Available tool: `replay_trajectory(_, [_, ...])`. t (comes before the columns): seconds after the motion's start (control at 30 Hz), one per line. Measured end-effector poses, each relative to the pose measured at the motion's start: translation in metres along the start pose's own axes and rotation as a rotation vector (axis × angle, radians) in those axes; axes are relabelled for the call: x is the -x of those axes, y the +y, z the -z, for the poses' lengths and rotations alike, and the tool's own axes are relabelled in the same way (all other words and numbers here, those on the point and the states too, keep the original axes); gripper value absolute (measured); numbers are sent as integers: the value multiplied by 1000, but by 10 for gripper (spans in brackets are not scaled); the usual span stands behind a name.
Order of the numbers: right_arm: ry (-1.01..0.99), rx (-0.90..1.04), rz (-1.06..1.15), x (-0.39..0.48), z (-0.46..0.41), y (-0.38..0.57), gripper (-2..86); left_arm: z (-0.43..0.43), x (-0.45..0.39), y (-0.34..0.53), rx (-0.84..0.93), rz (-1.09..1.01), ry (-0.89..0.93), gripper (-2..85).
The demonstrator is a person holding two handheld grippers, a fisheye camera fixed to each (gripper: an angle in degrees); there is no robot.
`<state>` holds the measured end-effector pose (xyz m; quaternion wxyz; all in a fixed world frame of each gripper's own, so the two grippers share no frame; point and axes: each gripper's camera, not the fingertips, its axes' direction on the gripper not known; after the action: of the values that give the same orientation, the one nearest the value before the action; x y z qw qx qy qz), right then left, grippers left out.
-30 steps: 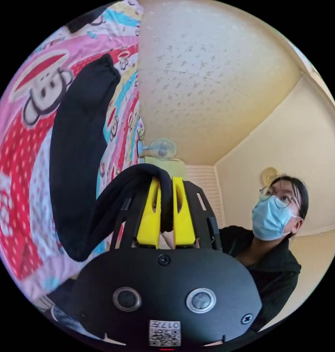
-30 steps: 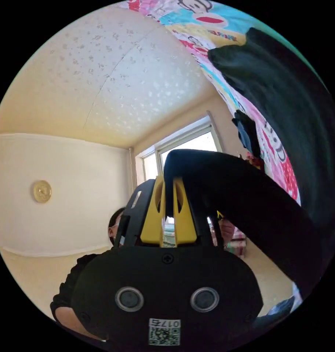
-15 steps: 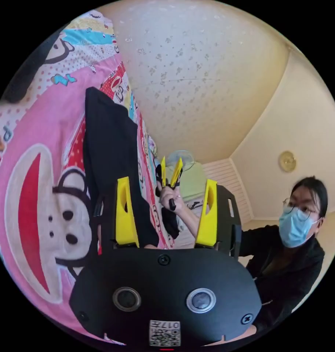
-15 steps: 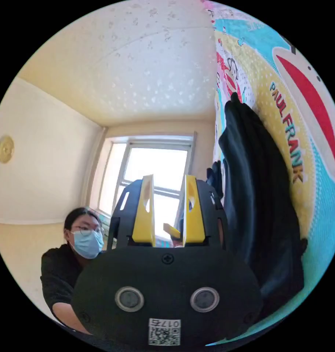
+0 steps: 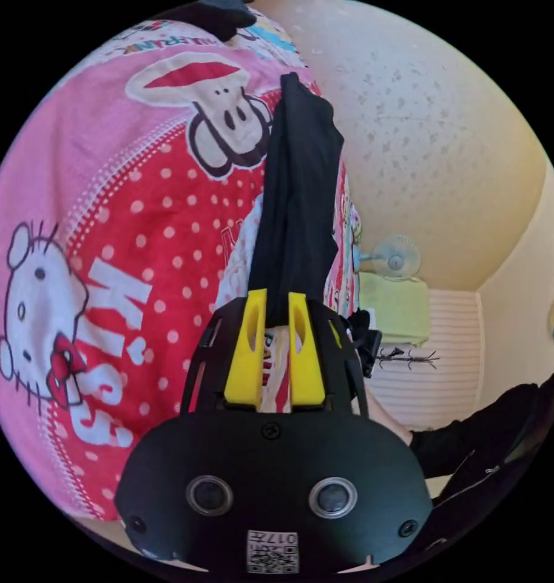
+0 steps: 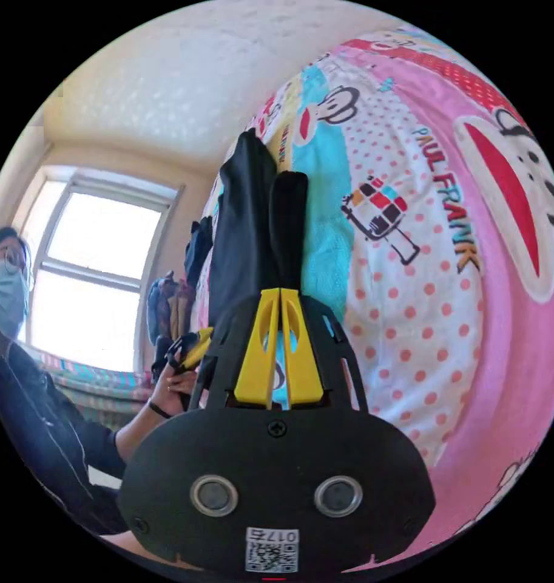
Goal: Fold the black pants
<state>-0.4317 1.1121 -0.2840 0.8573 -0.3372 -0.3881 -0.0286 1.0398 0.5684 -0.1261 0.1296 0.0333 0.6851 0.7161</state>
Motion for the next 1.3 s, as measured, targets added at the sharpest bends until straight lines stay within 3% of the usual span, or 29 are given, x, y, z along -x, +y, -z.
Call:
replay_trajectory(0.1, [-150,-173,-115,-1,21,39,57,24,0,27,-76,73,48,84])
replay_trajectory(0.2, [-304,-161,-266,-7,6,67,99,44,-5,55,-232,78,127,150])
replay_trajectory(0.3, [-323,-174,-381,-14,-14,78,129,30,-4,59,-202,149,167,202])
replay_trajectory(0.6, [-293,-194,-518,-11,-51,28,98,8,-15,30,-204,261,169,193])
replay_trajectory(0.77, [-388,-223,-602,-16,-44,34,62,3,-1,18,-241,443,216,108])
replay_trajectory(0.83, [-450,-241,-582,-14,-36,37,53,-1,5,13,-211,478,339,78])
replay_trajectory(0.9, [-440,-192,-504,-3,-18,37,45,7,2,19,-211,472,348,72])
replay_trajectory(1.1, [-279,39,-322,15,60,95,36,58,-41,95,-68,316,174,66])
replay_trajectory(1.23, [-300,156,-483,3,128,183,34,74,-32,215,149,500,213,66])
replay_trajectory(1.3, [-318,190,-669,3,169,237,32,81,-30,269,214,635,289,67])
